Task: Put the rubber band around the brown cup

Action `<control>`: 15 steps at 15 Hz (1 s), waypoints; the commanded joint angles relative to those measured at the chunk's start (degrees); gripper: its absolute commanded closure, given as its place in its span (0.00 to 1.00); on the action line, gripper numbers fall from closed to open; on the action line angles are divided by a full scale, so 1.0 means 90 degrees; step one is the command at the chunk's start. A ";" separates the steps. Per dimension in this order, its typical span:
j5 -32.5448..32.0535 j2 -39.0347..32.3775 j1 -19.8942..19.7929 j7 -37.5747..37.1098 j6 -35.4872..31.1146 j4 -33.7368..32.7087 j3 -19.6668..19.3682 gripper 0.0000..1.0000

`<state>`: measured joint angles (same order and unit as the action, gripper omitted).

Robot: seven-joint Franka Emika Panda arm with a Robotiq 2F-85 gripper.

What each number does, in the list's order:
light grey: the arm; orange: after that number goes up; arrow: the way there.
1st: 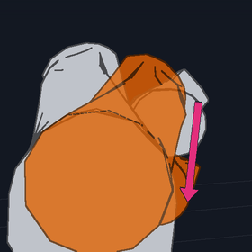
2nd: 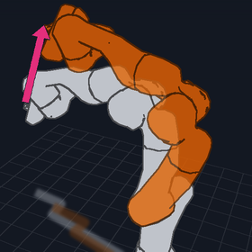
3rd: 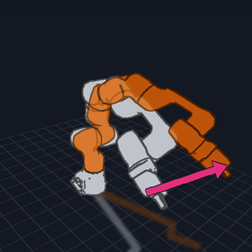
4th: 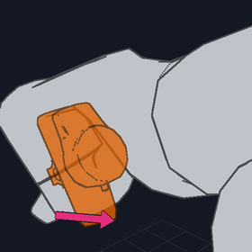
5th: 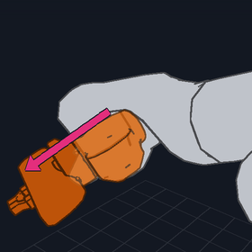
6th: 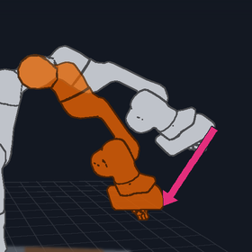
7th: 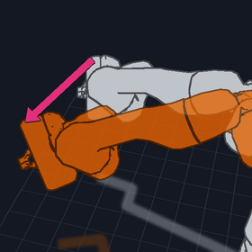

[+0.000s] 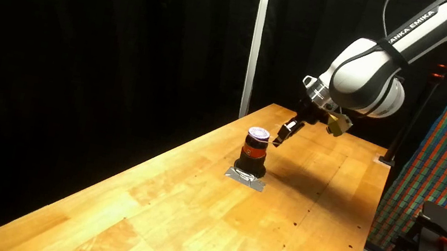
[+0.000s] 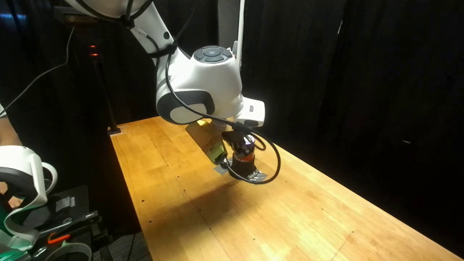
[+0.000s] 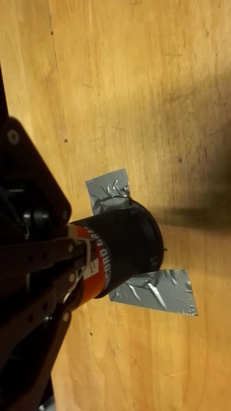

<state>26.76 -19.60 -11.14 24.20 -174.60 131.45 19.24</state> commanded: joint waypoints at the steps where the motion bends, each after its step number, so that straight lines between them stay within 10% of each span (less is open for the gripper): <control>1: 0.1388 -0.0161 -0.1332 0.1215 -0.1204 0.0176 0.1694 0.91; 8: 0.0551 -0.1668 -0.4165 0.1553 -0.3257 0.0368 0.4721 0.93; 10: 0.0070 -0.1982 -0.4602 0.1528 -0.3533 0.0617 0.4926 0.92; 11: -0.0076 -0.2086 -0.4731 0.1520 -0.3528 0.0718 0.4924 0.66; 12: -0.0857 -0.1332 -0.4072 0.0168 -0.2992 0.0673 0.4099 0.65; 13: -0.1272 -0.1428 -0.4131 -0.0058 -0.3004 0.0716 0.3999 0.85; 15: -0.1894 -0.1424 -0.3977 -0.0675 -0.2971 0.0705 0.3646 0.69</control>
